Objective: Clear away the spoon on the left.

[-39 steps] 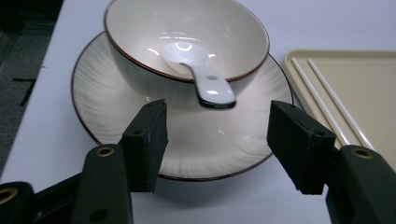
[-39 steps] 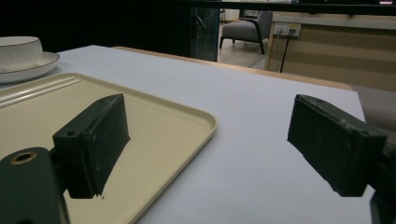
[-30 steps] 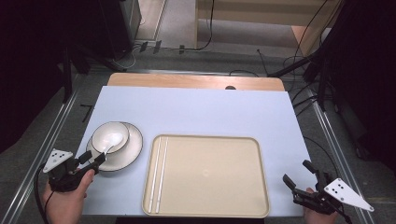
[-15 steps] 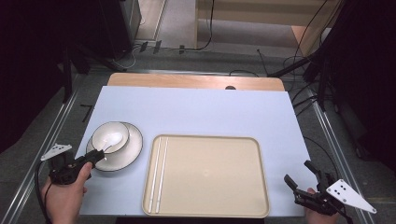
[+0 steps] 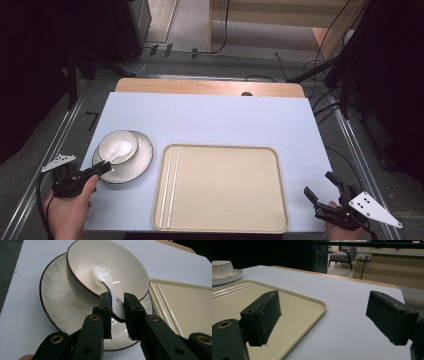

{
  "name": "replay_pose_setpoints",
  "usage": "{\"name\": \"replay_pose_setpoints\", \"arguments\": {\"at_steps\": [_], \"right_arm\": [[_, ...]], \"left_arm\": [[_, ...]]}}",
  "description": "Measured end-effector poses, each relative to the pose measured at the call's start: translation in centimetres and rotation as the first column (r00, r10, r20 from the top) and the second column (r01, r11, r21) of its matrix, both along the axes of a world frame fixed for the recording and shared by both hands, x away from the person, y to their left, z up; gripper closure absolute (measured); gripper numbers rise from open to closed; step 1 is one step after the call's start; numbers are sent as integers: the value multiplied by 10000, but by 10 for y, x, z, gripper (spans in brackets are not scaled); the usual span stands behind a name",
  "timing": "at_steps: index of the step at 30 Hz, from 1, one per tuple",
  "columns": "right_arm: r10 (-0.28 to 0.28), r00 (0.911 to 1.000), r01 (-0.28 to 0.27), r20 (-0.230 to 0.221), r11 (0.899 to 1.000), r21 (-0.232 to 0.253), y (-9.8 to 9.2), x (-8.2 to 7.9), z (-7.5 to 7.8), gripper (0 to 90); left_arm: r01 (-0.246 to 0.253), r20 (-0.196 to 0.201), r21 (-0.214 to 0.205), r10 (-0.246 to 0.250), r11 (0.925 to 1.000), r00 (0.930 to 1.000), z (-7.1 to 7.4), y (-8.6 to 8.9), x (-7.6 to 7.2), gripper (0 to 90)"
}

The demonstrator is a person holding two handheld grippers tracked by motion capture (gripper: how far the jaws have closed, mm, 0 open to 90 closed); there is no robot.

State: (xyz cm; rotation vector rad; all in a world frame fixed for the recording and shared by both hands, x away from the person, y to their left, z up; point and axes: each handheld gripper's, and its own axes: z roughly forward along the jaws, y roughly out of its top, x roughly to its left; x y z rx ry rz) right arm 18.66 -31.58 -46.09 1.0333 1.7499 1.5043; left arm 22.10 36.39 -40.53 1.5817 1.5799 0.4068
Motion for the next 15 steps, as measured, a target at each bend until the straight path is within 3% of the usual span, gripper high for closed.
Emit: {"name": "replay_pose_setpoints", "arguments": {"at_steps": [7, 10, 15], "right_arm": [[-4, 10000, 4, 3, 10000, -3, 1, 0, 0, 129], [12, 10000, -12, -36, 10000, 30, 1, 0, 0, 129], [0, 10000, 0, -2, 10000, 3, 0, 0, 0, 129]], "left_arm": [[116, 80, 263, -118, 9996, 9999, -1, -4, 0, 808], [119, 159, 179, -122, 9998, 9998, -1, -5, 0, 870], [178, 250, 131, -181, 9998, 9995, 1, -4, 0, 871]]}}
